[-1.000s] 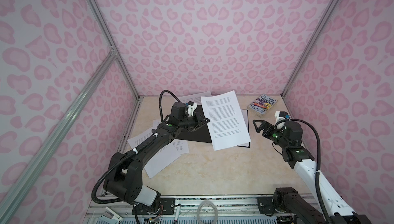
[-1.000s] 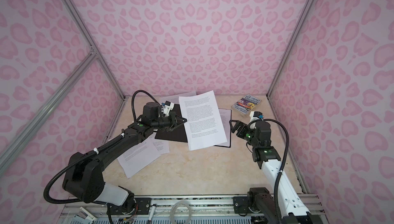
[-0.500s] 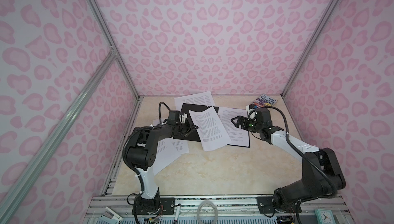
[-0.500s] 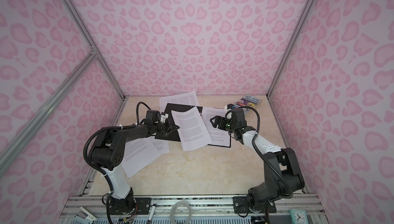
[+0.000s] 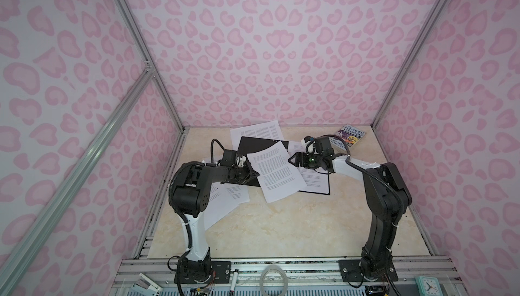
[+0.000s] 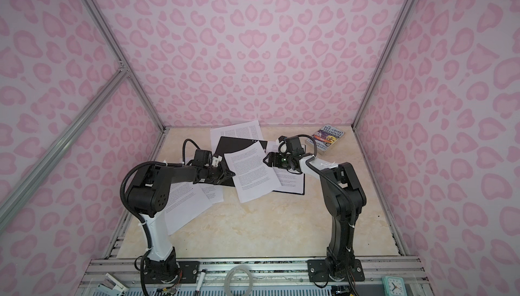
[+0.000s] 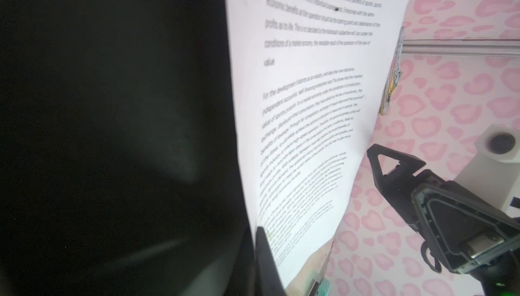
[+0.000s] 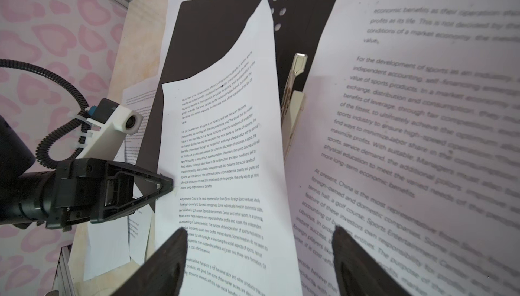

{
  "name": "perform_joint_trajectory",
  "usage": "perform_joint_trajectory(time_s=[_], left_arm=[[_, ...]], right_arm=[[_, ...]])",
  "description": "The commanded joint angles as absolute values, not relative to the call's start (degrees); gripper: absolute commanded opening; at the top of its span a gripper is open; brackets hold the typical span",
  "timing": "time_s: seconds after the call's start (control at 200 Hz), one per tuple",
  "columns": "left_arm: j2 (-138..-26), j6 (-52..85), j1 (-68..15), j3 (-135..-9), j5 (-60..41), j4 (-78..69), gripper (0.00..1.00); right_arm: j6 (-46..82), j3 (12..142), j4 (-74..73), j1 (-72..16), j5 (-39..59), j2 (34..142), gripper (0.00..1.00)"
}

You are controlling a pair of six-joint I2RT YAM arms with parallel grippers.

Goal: Put the files into the folder

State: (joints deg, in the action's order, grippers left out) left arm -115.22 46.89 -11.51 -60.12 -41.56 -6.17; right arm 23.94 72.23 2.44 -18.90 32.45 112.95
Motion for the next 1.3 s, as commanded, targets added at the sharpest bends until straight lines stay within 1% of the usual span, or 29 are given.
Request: perform_joint_trajectory(time_s=[0.0,0.285,0.385,0.49,0.545,0.645,0.8,0.885,0.94,0.995,1.045,1.07,1.09,1.135,1.205,1.23,1.245,1.295], left_arm=[[-116.31,45.88,-11.34,-60.64,-41.76,-7.47,0.04],[-117.84,46.49,-10.94,-60.98,-42.71,-8.44,0.03],[-117.92,46.49,-10.93,-61.0,-42.8,-8.57,0.03],[-118.1,46.46,-10.95,-61.0,-42.89,-8.53,0.03],[-118.2,46.58,-10.93,-61.0,-42.97,-8.61,0.03],[-118.21,46.73,-10.88,-61.0,-43.13,-8.79,0.03],[-117.82,46.89,-10.88,-60.91,-43.57,-9.21,0.03],[-117.59,47.21,-10.9,-60.85,-44.3,-9.85,0.04],[-117.22,47.47,-10.9,-60.73,-44.96,-10.49,0.05],[-116.16,47.93,-10.84,-60.51,-45.4,-10.55,0.13],[-114.52,48.62,-10.85,-60.0,-45.83,-12.43,0.25],[-113.46,49.17,-10.82,-59.74,-46.15,-12.71,0.34],[-112.49,49.77,-10.85,-59.49,-46.36,-12.9,0.44],[-109.84,51.21,-10.89,-58.62,-46.5,-13.73,0.63],[-104.79,54.31,-10.97,-56.09,-46.49,-17.22,0.85],[-102.63,55.2,-11.07,-55.33,-46.44,-18.22,1.0],[-101.49,55.61,-11.07,-54.85,-46.3,-18.61,0.98],[-97.27,56.36,-11.28,-53.64,-45.7,-18.85,0.98]], right_arm=[[21.4,75.28,6.58,-19.07,33.3,116.13,0.79],[20.45,79.19,9.46,-20.05,35.85,120.38,0.65],[20.74,79.41,9.32,-20.04,37.28,120.59,0.59],[21.15,79.2,8.9,-20.12,39.09,120.29,0.49],[21.34,79.19,9.1,-20.13,39.46,120.15,0.4],[21.18,79.03,9.58,-20.1,39.7,119.8,0.29],[21.34,78.58,10.15,-20.07,39.98,119.31,0.14],[21.44,78.16,10.24,-20.05,40.78,118.52,0.0],[21.51,77.9,10.35,-19.99,41.4,117.69,0.0],[21.68,77.66,10.46,-19.8,42.81,116.51,0.0],[22.26,77.25,10.55,-19.29,43.67,115.2,0.0],[22.42,76.88,10.55,-19.06,43.62,114.28,0.0],[22.66,76.36,10.41,-18.87,43.41,113.48,0.0],[23.2,74.69,9.4,-18.36,42.86,111.03,0.0],[25.03,70.59,5.89,-17.09,42.09,106.67,0.0],[25.96,68.95,4.41,-16.34,41.73,105.27,0.0],[26.61,67.93,3.56,-15.98,41.44,104.2,0.0],[29.17,63.99,0.55,-13.42,40.61,101.09,0.0]])
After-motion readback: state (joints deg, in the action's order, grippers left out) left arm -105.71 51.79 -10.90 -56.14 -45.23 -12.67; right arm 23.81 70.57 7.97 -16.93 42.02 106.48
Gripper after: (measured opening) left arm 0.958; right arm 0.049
